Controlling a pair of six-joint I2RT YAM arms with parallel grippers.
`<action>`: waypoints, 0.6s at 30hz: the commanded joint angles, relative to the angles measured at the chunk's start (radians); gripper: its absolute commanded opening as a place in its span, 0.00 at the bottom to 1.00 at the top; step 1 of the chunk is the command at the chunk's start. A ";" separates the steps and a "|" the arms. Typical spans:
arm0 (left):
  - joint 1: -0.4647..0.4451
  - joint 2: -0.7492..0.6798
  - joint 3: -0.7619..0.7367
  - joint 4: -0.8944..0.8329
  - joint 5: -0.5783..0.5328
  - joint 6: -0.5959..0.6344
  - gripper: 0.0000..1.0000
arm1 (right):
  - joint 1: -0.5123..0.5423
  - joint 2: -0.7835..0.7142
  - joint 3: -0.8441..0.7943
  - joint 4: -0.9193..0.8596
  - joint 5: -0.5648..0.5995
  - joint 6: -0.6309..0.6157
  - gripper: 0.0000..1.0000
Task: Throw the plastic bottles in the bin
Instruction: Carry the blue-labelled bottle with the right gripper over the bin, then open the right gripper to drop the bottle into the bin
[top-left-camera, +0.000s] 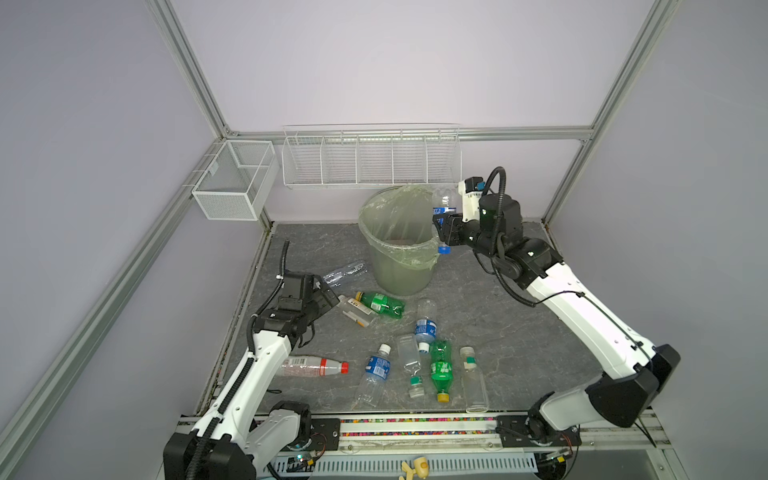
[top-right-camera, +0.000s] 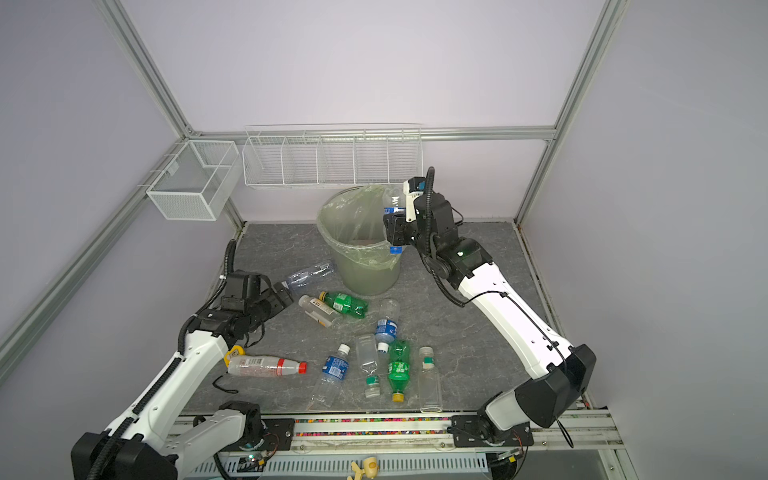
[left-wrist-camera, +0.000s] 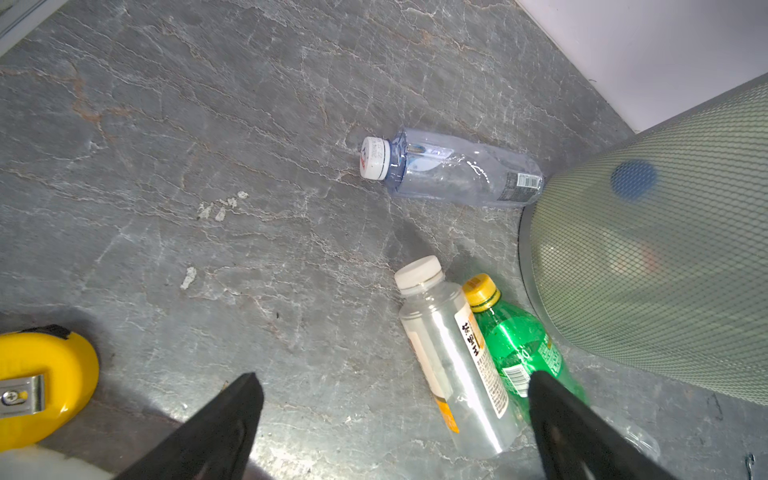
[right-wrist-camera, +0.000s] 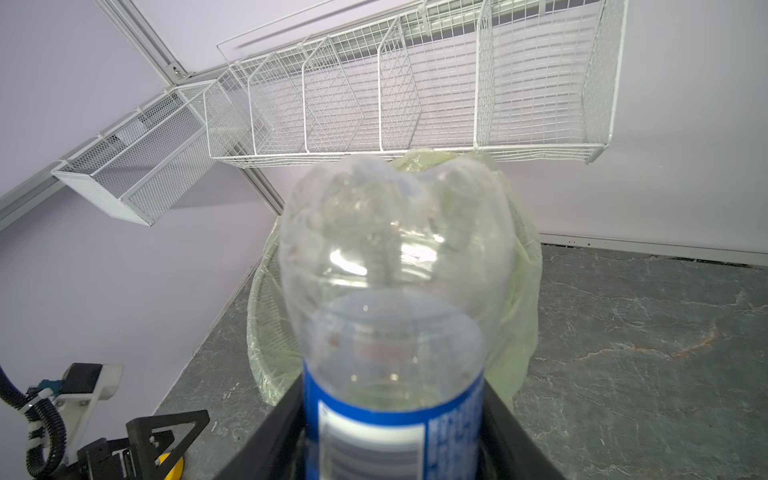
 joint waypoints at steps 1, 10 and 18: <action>0.004 0.010 0.027 0.010 -0.001 -0.007 0.99 | 0.006 0.083 0.098 0.043 0.014 0.004 0.56; 0.004 0.024 0.074 -0.053 -0.016 -0.018 0.99 | 0.024 0.328 0.498 -0.176 0.000 -0.067 0.88; 0.004 -0.007 0.063 -0.051 -0.045 -0.062 0.99 | 0.025 0.093 0.217 -0.111 -0.001 -0.082 0.88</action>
